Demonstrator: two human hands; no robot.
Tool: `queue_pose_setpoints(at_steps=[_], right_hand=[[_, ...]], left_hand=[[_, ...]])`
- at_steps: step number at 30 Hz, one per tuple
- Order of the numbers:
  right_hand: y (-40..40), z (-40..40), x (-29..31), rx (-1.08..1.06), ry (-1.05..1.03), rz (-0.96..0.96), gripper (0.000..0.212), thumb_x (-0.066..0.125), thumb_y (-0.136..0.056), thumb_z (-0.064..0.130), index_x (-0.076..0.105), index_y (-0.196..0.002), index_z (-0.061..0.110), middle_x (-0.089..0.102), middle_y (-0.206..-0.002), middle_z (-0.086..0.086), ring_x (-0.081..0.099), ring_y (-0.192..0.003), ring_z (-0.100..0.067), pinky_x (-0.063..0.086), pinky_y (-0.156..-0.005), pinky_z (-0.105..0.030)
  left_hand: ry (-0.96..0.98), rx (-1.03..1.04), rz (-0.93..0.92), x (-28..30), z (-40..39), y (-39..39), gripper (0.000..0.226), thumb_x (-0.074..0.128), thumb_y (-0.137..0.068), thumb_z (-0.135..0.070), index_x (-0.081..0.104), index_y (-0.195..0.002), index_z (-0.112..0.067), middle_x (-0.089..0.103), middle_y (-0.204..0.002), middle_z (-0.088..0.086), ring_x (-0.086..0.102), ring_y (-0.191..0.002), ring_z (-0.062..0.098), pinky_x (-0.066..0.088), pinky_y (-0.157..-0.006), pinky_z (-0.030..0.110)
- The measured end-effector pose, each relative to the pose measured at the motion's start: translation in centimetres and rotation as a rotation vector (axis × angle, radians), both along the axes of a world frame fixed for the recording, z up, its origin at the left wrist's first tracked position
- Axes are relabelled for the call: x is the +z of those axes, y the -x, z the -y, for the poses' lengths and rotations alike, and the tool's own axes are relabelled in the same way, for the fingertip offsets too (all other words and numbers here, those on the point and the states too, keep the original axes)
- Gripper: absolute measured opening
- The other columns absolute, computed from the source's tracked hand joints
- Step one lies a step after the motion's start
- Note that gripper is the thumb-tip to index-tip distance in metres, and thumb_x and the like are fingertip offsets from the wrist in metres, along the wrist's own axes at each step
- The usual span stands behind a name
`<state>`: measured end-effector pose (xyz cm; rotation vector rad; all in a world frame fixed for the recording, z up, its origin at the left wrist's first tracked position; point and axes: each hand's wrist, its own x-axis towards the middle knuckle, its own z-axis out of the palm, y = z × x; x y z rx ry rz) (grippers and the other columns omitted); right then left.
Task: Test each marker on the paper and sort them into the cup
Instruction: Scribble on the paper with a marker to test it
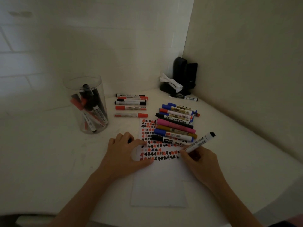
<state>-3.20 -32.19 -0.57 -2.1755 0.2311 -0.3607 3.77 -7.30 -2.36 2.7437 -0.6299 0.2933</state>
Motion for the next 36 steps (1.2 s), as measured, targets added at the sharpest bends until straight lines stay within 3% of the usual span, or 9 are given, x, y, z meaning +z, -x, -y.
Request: queue_pose_setpoints(at_steps=[8, 11, 14, 17, 20, 25, 31, 34, 36], right_hand=[[0.1, -0.2, 0.3, -0.037, -0.037, -0.023, 0.014, 0.068, -0.085, 0.032, 0.056, -0.079, 0.034, 0.06, -0.075, 0.018, 0.059, -0.065, -0.001, 0.048, -0.055, -0.012], [-0.1, -0.1, 0.6, -0.062, -0.086, -0.027, 0.008, 0.066, -0.086, 0.034, 0.062, -0.089, 0.028, 0.066, -0.078, 0.01, 0.061, -0.064, -0.005, 0.043, -0.05, -0.012], [-0.5, -0.2, 1.4, -0.08, -0.181, -0.024, 0.01, 0.065, -0.088, 0.028, 0.065, -0.095, 0.02, 0.066, -0.079, 0.008, 0.061, -0.066, -0.004, 0.045, -0.049, -0.009], [-1.1, -1.7, 2.7, -0.03, -0.299, -0.014, 0.018, 0.064, -0.087, 0.029, 0.068, -0.087, 0.012, 0.067, -0.069, -0.009, 0.058, -0.057, -0.014, 0.049, -0.054, -0.023], [-1.8, -5.0, 3.9, 0.087, -0.467, -0.032, 0.024, 0.057, -0.093, 0.029, 0.067, -0.089, 0.008, 0.062, -0.067, -0.006, 0.055, -0.059, -0.013, 0.046, -0.055, -0.026], [-3.0, -9.3, 3.6, 0.087, -0.441, -0.029, 0.028, 0.058, -0.091, 0.036, 0.065, -0.076, 0.013, 0.063, -0.063, -0.005, 0.055, -0.054, -0.013, 0.046, -0.054, -0.024], [-3.3, -10.8, 3.3, 0.027, -0.362, 0.001, 0.036, 0.06, -0.089, 0.04, 0.064, -0.073, 0.008, 0.061, -0.062, -0.013, 0.054, -0.054, -0.014, 0.047, -0.054, -0.026], [-3.4, -11.1, 3.3, 0.037, -0.338, -0.005, 0.03, 0.061, -0.089, 0.038, 0.064, -0.071, 0.014, 0.061, -0.054, 0.004, 0.054, -0.046, -0.002, 0.042, -0.048, -0.015], [-3.4, -11.3, 3.2, 0.054, -0.317, -0.013, 0.026, 0.063, -0.088, 0.037, 0.067, -0.072, 0.016, 0.066, -0.056, 0.006, 0.057, -0.049, -0.001, 0.043, -0.05, -0.016]], left_hand=[[0.043, -0.026, -0.013, -0.1, -0.2, 0.0, 0.069, 0.034, -0.068, -0.09, 0.052, -0.119, -0.046, 0.041, -0.098, -0.015, 0.037, -0.092, 0.007, 0.032, -0.085, 0.032], [0.212, -0.073, -0.139, 0.2, -0.5, -0.1, 0.039, 0.038, -0.09, -0.051, 0.042, -0.128, -0.043, 0.043, -0.103, -0.018, 0.037, -0.098, 0.006, 0.034, -0.094, 0.034], [0.48, -0.112, -0.253, 0.6, -1.3, 0.1, 0.045, 0.035, -0.099, -0.008, 0.037, -0.132, -0.039, 0.046, -0.115, -0.026, 0.04, -0.11, -0.006, 0.036, -0.103, 0.024], [0.572, -0.145, -0.31, 0.8, -1.9, 0.1, 0.051, 0.042, -0.099, -0.009, 0.029, -0.14, -0.038, 0.049, -0.125, -0.031, 0.042, -0.114, -0.019, 0.032, -0.101, 0.007], [0.735, -0.12, -0.375, 1.2, -2.3, -0.1, 0.042, 0.057, -0.094, -0.013, 0.042, -0.128, -0.033, 0.064, -0.115, -0.027, 0.055, -0.107, -0.015, 0.039, -0.088, 0.001], [0.944, -0.088, -0.37, 1.5, -2.4, 0.1, 0.023, 0.071, -0.083, -0.007, 0.055, -0.096, -0.017, 0.074, -0.098, -0.01, 0.068, -0.094, 0.001, 0.049, -0.081, 0.012], [0.934, -0.101, -0.31, 1.3, -2.4, -0.2, 0.019, 0.074, -0.081, -0.009, 0.064, -0.093, -0.019, 0.073, -0.094, -0.01, 0.068, -0.09, 0.001, 0.052, -0.083, 0.017], [0.95, -0.142, -0.312, 1.2, -2.4, -0.3, 0.019, 0.073, -0.081, -0.007, 0.066, -0.092, -0.021, 0.073, -0.093, -0.008, 0.069, -0.089, 0.004, 0.053, -0.084, 0.019], [0.975, -0.161, -0.331, 1.2, -2.5, -0.4, 0.019, 0.072, -0.081, -0.006, 0.068, -0.093, -0.019, 0.073, -0.092, -0.007, 0.069, -0.089, 0.006, 0.053, -0.085, 0.021]])
